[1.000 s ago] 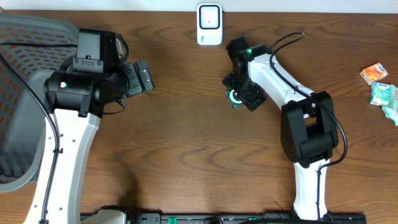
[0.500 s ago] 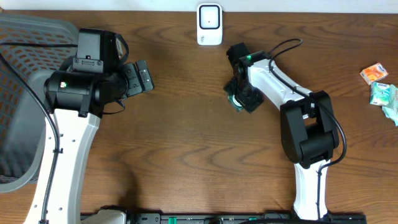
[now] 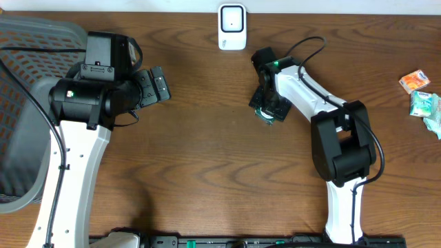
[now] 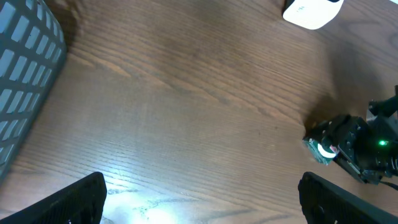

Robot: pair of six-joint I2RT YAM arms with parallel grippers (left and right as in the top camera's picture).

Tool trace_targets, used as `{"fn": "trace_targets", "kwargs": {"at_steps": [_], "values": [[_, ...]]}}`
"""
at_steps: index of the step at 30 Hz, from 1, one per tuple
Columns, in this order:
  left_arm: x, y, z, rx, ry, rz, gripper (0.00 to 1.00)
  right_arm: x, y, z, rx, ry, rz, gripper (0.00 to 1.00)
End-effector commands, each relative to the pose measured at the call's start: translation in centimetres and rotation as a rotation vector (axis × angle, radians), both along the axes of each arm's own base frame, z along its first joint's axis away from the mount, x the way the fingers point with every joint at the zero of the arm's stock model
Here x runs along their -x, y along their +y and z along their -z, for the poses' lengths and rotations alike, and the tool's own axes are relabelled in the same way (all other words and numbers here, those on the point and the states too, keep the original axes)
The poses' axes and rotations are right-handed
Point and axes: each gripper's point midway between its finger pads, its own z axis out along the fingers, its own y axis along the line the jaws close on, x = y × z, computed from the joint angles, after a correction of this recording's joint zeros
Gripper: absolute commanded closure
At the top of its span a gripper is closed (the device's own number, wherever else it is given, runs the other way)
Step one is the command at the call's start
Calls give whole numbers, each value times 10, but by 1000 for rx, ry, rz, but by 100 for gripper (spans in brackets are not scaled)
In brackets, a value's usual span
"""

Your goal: Scan the item barcode

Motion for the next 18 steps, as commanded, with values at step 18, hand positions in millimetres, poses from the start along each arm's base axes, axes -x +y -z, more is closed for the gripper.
{"fn": "trace_targets", "kwargs": {"at_steps": [18], "values": [[-1, 2, -4, -7, -10, -3, 2, -8, 18, -68, -94, -172, -355, 21]]}}
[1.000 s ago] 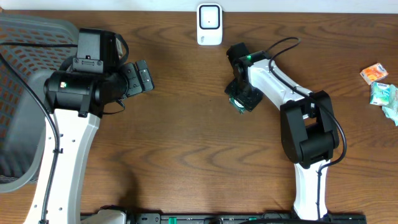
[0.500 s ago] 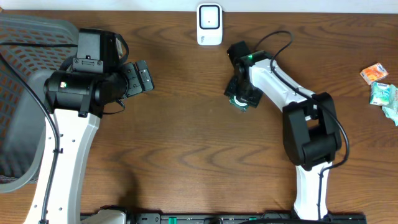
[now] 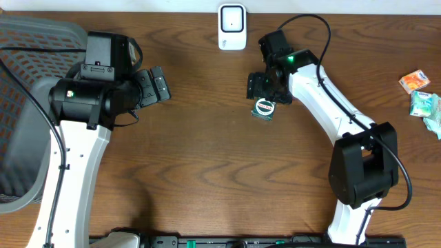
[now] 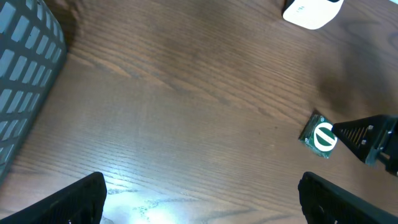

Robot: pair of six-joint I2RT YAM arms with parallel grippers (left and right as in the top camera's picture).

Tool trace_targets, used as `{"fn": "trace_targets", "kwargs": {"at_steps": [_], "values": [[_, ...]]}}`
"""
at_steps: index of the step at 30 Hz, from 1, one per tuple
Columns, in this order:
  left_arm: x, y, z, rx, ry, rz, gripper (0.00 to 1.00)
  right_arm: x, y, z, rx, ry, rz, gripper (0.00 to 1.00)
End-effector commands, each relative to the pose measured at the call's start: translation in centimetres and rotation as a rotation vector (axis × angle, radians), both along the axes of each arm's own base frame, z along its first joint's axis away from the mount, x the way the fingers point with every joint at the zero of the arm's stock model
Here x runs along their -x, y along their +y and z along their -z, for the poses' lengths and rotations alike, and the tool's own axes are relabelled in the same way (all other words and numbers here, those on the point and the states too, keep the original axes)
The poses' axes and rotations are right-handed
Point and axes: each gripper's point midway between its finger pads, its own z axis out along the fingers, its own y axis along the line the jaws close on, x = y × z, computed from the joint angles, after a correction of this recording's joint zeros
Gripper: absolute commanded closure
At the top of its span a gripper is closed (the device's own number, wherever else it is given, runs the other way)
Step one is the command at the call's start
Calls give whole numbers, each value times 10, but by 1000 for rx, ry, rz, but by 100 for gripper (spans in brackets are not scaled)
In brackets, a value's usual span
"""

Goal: Scan the item barcode
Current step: 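Lift the green Zam-Buk tin with the right gripper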

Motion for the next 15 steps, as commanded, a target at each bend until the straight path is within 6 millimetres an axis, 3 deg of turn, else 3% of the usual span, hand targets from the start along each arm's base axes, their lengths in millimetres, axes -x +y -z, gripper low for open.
{"fn": "trace_targets", "kwargs": {"at_steps": [1, 7, 15], "values": [[-1, 2, -4, -7, -10, -3, 2, 8, -11, 19, 49, 44, 74, 21], [-1, 2, -4, -7, -10, -3, 2, 23, -29, 55, 92, 89, 294, 22], [-1, 2, -4, -7, -10, -3, 2, 26, -30, 86, 78, 60, 285, 16]]}}
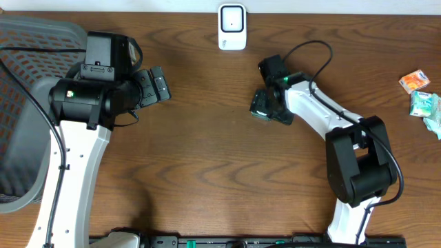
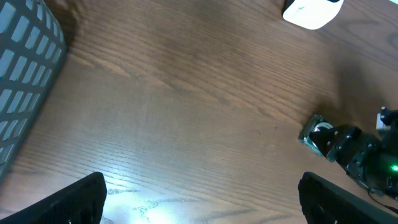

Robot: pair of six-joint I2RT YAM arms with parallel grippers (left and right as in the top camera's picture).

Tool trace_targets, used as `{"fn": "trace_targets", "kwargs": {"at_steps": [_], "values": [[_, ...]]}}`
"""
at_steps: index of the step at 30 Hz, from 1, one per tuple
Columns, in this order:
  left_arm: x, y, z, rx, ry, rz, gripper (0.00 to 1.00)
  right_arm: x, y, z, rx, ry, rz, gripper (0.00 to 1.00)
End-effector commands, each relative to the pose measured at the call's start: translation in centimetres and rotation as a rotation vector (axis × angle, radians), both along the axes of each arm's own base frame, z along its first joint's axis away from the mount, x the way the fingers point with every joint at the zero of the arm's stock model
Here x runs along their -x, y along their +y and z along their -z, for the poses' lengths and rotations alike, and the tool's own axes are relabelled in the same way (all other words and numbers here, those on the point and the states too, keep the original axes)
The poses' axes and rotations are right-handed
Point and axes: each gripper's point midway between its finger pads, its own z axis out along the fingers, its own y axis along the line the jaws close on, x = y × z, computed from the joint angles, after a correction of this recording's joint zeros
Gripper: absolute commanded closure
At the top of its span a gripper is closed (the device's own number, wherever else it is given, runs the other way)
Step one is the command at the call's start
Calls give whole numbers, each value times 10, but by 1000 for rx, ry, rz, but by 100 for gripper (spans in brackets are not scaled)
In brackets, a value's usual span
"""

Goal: Scan the item barcode
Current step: 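Lift the green Zam-Buk tin with the right gripper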

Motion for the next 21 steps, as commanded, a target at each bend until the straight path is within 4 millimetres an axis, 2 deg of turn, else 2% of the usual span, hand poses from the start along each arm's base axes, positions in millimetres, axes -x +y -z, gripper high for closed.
{"fn": "trace_targets", "kwargs": {"at_steps": [1, 11, 13, 18, 21], "values": [[-1, 2, -4, -7, -10, -3, 2, 7, -6, 16, 33, 19, 21, 16], [-1, 2, -4, -7, -10, -3, 2, 5, -2, 9, 24, 5, -34, 15], [-1, 2, -4, -7, -10, -3, 2, 4, -1, -1, 11, -4, -33, 16], [-1, 2, -4, -7, -10, -3, 2, -5, 0, -43, -21, -89, -27, 13], [-1, 2, -4, -7, -10, -3, 2, -11, 4, -55, -39, -133, -29, 12]]}}
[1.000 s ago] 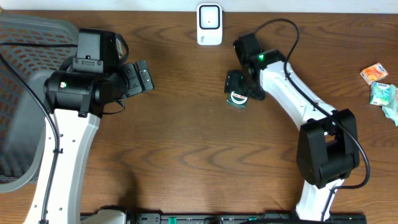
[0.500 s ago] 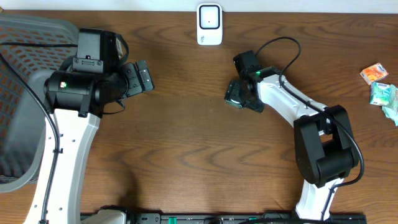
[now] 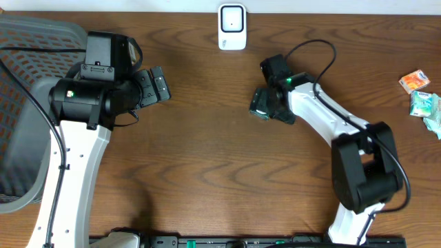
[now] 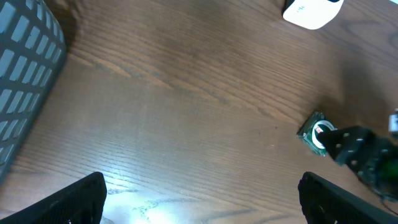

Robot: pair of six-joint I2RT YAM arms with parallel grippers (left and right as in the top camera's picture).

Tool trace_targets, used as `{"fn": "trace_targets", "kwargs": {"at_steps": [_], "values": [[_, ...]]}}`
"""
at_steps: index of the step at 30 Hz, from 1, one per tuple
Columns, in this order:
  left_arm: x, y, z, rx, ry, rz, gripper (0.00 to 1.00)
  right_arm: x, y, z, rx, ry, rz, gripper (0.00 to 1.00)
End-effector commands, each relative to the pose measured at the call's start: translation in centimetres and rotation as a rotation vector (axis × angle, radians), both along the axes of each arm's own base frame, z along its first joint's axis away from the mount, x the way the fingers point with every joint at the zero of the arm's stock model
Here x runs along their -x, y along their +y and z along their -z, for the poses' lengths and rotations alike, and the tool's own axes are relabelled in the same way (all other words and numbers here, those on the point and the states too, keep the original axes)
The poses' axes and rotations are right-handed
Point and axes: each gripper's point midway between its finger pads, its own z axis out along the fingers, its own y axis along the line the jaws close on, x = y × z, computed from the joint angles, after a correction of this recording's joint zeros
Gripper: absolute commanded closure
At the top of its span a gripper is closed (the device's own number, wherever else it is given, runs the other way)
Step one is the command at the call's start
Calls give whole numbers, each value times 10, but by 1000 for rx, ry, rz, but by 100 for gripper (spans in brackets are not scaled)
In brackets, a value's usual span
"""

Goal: Scan the item barcode
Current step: 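Lift the green Zam-Buk tin with the right gripper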

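Observation:
The item, a small green packet with a white round label, lies on the wooden table just below and right of the white scanner. My right gripper is down on the packet's right side. Its dark fingers cover that edge and look blurred, so their grip is hidden. At the table's left, my left gripper hangs wide open with nothing between its fingers, far from the packet.
A grey mesh basket stands at the left edge. A few snack packets lie at the far right edge. The right arm's black cable loops above its wrist.
The right arm has shifted slightly, with its gripper still down on the packet's right side. The packet lies in almost the same spot. The left arm has not moved.
At first my right gripper covered the packet. Then it was raised toward the scanner, and the packet lay bare on the table below it. After that it was down on the packet's right side again, where it still is. The left gripper stayed open throughout.

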Motion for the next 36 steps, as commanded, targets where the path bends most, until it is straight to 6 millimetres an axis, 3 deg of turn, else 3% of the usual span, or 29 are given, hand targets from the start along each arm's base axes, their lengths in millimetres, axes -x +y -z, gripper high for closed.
{"fn": "trace_targets", "kwargs": {"at_steps": [1, 5, 12, 17, 19, 27, 31, 36], "values": [[-1, 2, -4, -7, -11, -3, 2, -12, 6, -31, -26, -93, -15, 13], [-1, 2, -4, -7, -11, -3, 2, -13, 13, -24, -28, -94, -27, 10], [-1, 2, -4, -7, -11, -3, 2, -8, 12, 21, -10, 2, 53, 10], [-1, 2, -4, -7, -11, -3, 2, -3, 9, 38, 10, 44, 54, 12], [-1, 2, -4, -7, -11, -3, 2, -3, 9, 39, 11, 46, 53, 14], [-1, 2, -4, -7, -11, -3, 2, -2, 9, 39, 16, 45, 30, 37], [-1, 2, -4, -7, -11, -3, 2, -3, 12, 36, 11, 41, -15, 37], [-1, 2, -4, -7, -11, -3, 2, -9, 21, 16, -34, 1, -132, 38]]}}
